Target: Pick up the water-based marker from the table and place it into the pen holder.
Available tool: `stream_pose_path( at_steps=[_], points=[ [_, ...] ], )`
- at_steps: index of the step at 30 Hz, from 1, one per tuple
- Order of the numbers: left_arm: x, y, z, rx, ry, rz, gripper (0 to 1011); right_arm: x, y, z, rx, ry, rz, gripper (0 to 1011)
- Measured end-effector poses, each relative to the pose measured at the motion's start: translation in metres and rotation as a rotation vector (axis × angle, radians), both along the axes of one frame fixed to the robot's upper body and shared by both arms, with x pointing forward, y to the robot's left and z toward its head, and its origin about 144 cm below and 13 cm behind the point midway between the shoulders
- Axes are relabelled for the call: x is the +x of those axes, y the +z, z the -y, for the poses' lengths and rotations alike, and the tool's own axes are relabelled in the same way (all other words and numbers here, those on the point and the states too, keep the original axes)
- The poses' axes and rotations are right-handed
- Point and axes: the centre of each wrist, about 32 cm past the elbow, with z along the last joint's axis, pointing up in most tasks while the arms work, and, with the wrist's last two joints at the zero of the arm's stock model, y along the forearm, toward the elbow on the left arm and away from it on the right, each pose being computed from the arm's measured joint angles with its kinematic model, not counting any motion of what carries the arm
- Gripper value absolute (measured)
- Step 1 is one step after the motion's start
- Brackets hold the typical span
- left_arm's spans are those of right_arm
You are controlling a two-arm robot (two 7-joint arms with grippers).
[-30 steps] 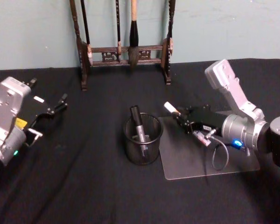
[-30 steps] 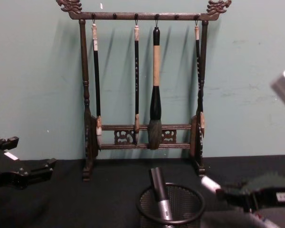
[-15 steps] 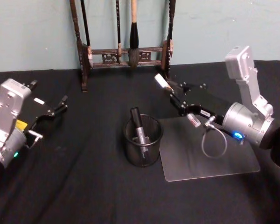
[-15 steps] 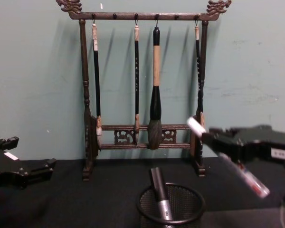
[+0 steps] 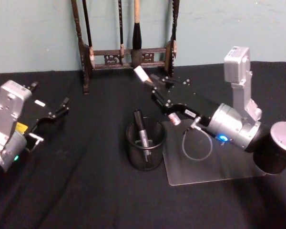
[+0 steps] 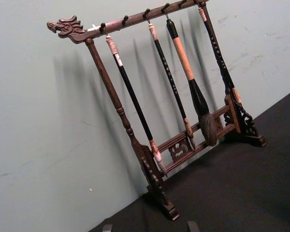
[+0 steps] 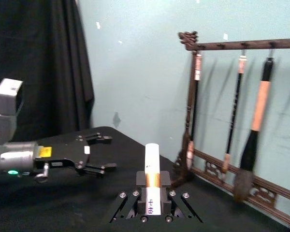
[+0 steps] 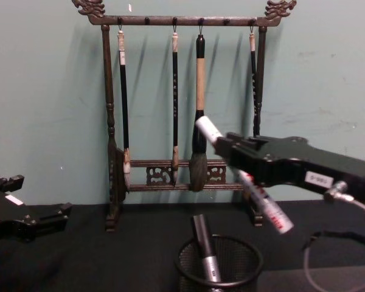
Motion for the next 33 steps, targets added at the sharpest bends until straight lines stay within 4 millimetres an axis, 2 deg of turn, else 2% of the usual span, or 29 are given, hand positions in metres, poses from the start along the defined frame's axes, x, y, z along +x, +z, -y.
stream_pose_path(
  at_steps=[13,33],
  points=[
    [0.0,0.0,0.0,0.0,0.0,0.0,1001,0.007,-0.019,-0.023,0.026,0.062,-0.015,176],
    [0.0,0.0,0.0,0.0,0.0,0.0,1001,0.008,-0.035,-0.033,0.03,0.085,-0.06,176]
  ],
)
